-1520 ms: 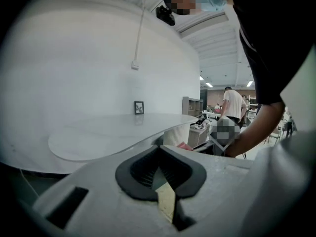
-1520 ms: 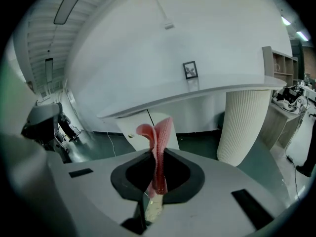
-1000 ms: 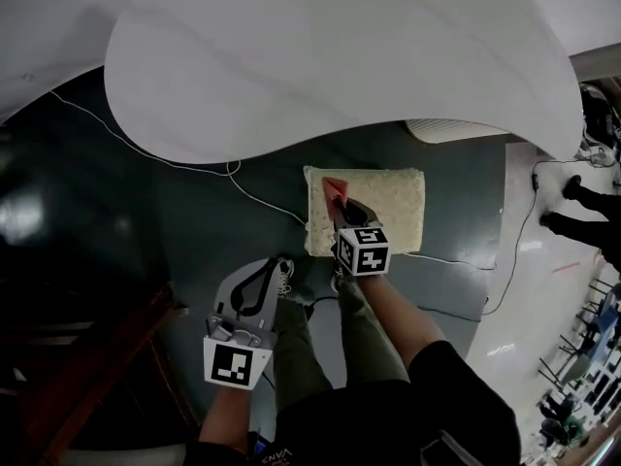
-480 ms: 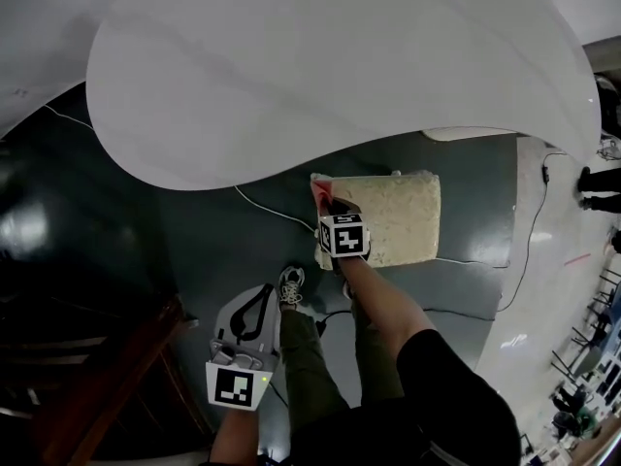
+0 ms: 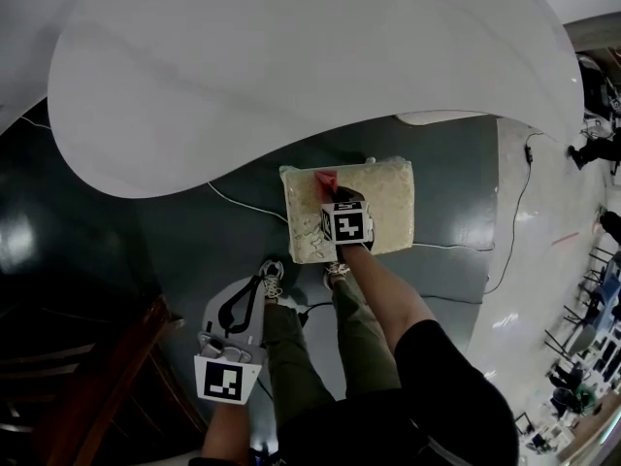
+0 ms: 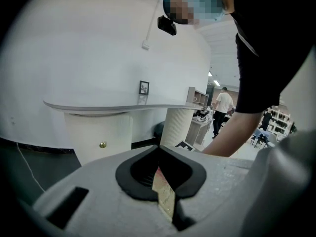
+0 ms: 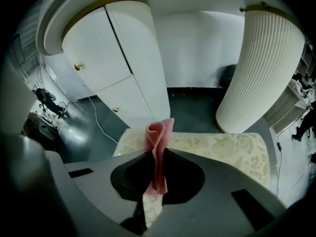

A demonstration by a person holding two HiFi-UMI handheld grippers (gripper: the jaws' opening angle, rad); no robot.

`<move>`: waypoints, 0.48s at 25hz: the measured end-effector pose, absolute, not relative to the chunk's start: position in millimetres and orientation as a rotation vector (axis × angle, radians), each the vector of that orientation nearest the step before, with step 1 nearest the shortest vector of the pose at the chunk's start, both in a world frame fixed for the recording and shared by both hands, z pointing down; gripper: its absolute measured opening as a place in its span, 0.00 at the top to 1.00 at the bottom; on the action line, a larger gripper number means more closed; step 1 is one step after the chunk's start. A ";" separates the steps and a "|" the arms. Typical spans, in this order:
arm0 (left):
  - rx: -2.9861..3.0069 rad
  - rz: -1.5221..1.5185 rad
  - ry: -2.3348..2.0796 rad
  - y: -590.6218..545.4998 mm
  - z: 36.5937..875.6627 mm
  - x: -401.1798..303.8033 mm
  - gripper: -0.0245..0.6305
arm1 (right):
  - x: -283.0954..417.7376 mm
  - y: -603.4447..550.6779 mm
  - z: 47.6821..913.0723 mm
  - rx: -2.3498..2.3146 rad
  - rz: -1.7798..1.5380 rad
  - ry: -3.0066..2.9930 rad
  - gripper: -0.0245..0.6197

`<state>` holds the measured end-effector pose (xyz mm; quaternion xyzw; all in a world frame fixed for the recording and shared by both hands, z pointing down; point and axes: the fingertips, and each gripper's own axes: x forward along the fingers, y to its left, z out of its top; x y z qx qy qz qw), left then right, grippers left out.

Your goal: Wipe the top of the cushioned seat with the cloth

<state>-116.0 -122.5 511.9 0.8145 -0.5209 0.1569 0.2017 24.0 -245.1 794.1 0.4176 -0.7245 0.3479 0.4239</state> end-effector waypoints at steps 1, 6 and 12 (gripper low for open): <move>2.276 0.437 -1.445 -124.4 513.1 -109.6 0.94 | 39.5 -248.9 794.1 1.059 0.867 -1.800 0.92; 2.296 0.442 -1.371 -135.5 521.9 -70.3 0.93 | 120.4 -268.9 793.6 1.133 0.850 -1.731 0.92; 2.342 0.442 -1.306 -150.0 522.1 -30.7 0.93 | 214.9 -283.4 789.9 1.263 0.838 -1.634 0.92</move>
